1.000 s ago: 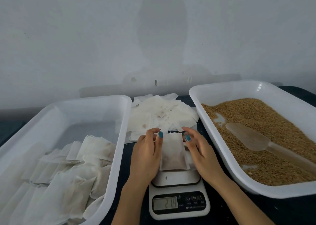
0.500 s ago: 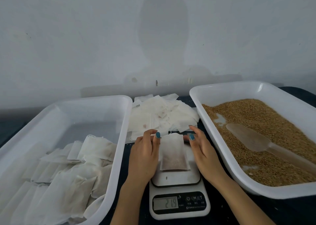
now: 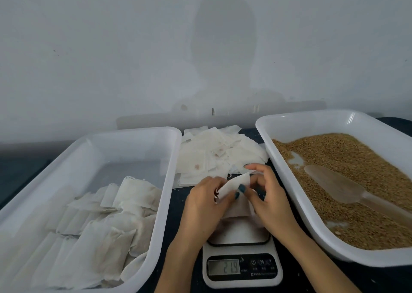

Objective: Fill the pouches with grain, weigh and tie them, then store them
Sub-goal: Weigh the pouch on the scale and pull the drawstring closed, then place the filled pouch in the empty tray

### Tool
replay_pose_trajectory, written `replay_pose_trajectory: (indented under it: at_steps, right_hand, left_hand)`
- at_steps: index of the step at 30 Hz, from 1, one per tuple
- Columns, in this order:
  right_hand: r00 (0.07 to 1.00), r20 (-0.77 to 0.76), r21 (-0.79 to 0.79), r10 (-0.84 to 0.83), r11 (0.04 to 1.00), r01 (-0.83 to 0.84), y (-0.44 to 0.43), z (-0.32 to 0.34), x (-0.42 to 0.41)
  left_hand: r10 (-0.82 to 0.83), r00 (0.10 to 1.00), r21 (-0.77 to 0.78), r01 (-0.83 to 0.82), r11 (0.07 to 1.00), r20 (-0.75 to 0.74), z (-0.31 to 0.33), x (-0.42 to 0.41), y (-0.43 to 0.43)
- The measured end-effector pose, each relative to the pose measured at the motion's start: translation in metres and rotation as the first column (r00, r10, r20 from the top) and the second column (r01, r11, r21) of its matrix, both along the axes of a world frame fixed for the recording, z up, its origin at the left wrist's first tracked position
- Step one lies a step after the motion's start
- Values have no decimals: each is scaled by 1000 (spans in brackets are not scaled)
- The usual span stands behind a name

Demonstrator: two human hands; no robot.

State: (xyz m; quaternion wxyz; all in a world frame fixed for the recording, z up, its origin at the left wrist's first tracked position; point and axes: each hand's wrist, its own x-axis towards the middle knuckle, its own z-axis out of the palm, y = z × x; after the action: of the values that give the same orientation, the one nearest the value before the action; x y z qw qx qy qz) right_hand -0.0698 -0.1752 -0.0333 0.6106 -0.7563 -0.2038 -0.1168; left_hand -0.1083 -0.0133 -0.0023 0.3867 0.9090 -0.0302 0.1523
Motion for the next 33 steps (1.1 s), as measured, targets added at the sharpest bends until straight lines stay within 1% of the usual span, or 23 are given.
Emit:
replay_pose_trajectory:
  at_steps: [2, 5, 6, 8, 10, 11, 13, 14, 16, 18, 19, 20, 22, 23, 25, 27, 28, 31, 33]
  right_hand:
    - [998, 44, 17, 35, 999, -36, 9, 9, -2]
    - [990, 124, 24, 71, 997, -74, 28, 28, -3]
    - [983, 164, 22, 80, 996, -84, 36, 35, -1]
    - [971, 215, 28, 105, 993, -113, 56, 52, 2]
    - [972, 191, 40, 133, 989, -143, 80, 71, 3]
    - [972, 169, 29, 163, 985, -170, 92, 80, 4]
    - [956, 109, -49, 273, 962, -269, 115, 95, 4]
    - [939, 74, -104, 337, 939, -329, 124, 99, 6]
    - [902, -1, -220, 431, 880, -421, 140, 105, 11]
    - [880, -25, -341, 474, 823, -454, 153, 105, 17]
    - [878, -20, -408, 478, 798, -444, 158, 104, 19]
    - [881, -22, -467, 472, 774, -427, 163, 102, 21]
    - [887, -56, -559, 458, 722, -407, 169, 98, 25]
    - [888, -71, -612, 454, 683, -398, 171, 95, 26]
    - [888, -82, -707, 453, 601, -372, 173, 89, 27]
    - [890, -62, -759, 452, 558, -337, 174, 85, 26]
    - [892, -46, -762, 450, 562, -322, 175, 83, 25]
    - [899, -27, -660, 437, 668, -344, 172, 79, 22]
    - [900, -10, -610, 436, 711, -351, 167, 76, 20]
  left_hand:
    - [54, 997, 63, -58, 996, 54, 9, -6, 0]
    - [181, 974, 136, -199, 970, 137, 33, -19, 1]
    - [226, 961, 188, -254, 949, 157, 43, -24, 2]
    - [324, 917, 318, -386, 866, 232, 63, -35, 7]
    - [419, 860, 356, -503, 787, 291, 82, -44, 20]
    - [462, 839, 359, -541, 760, 286, 89, -46, 30]
    - [547, 805, 360, -593, 720, 231, 95, -48, 53]
    - [581, 791, 346, -608, 715, 190, 96, -48, 65]
    - [631, 770, 356, -617, 702, 91, 95, -45, 85]
    - [630, 774, 499, -522, 692, -63, 89, -38, 100]
    - [629, 762, 539, -469, 699, -153, 84, -33, 104]
    - [619, 750, 517, -444, 732, -232, 78, -29, 106]
    - [567, 741, 364, -448, 817, -360, 68, -24, 109]
    - [545, 734, 315, -448, 837, -405, 64, -24, 108]
    - [527, 708, 325, -416, 849, -471, 61, -24, 108]
    - [556, 687, 388, -405, 828, -468, 60, -25, 108]
    - [573, 689, 410, -412, 814, -444, 60, -25, 109]
    - [625, 704, 486, -438, 756, -337, 62, -29, 104]
    - [651, 714, 524, -463, 715, -258, 66, -32, 99]
